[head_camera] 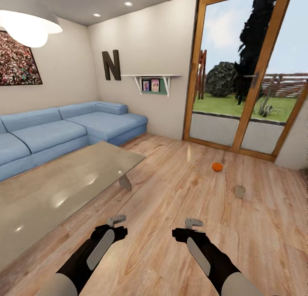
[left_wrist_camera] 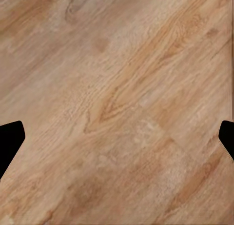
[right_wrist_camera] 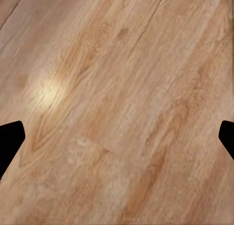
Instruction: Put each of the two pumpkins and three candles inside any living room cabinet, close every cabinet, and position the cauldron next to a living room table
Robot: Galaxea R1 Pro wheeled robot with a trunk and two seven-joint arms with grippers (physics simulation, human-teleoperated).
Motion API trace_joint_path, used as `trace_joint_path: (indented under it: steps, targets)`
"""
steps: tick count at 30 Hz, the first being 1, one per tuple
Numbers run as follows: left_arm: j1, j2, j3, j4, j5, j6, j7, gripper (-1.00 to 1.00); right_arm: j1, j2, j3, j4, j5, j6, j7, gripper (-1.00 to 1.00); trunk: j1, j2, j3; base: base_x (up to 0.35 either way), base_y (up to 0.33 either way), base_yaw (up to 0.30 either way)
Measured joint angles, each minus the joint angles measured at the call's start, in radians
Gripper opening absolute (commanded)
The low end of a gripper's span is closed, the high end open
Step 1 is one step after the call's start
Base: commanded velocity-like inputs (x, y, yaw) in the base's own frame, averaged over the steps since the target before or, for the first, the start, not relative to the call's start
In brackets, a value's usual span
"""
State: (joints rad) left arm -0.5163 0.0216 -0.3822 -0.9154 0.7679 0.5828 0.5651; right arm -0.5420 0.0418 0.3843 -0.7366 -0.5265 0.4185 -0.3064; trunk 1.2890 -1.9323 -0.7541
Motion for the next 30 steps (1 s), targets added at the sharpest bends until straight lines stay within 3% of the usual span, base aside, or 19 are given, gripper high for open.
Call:
trace_joint_path:
  steps: [10,17,30]
  targets:
    - [0.0,-0.003,0.0,0.0,-0.005,0.0,0.0,1.0,0.0,0.0,-0.002,0.001,0.0,0.0,0.0,1.0,0.0,0.0,-0.008,0.336,0.027,-0.243]
    - [0.0,-0.002,0.0,0.0,-0.005,0.0,0.0,1.0,0.0,-0.001,-0.003,0.001,-0.002,0.0,0.08,1.0,0.0,0.0,-0.011,0.34,0.01,-0.276]
    - [0.0,-0.002,0.0,0.0,-0.005,0.0,0.0,1.0,0.0,-0.002,-0.004,0.003,-0.001,0.0,0.091,1.0,0.0,0.0,-0.011,0.315,0.066,-0.289]
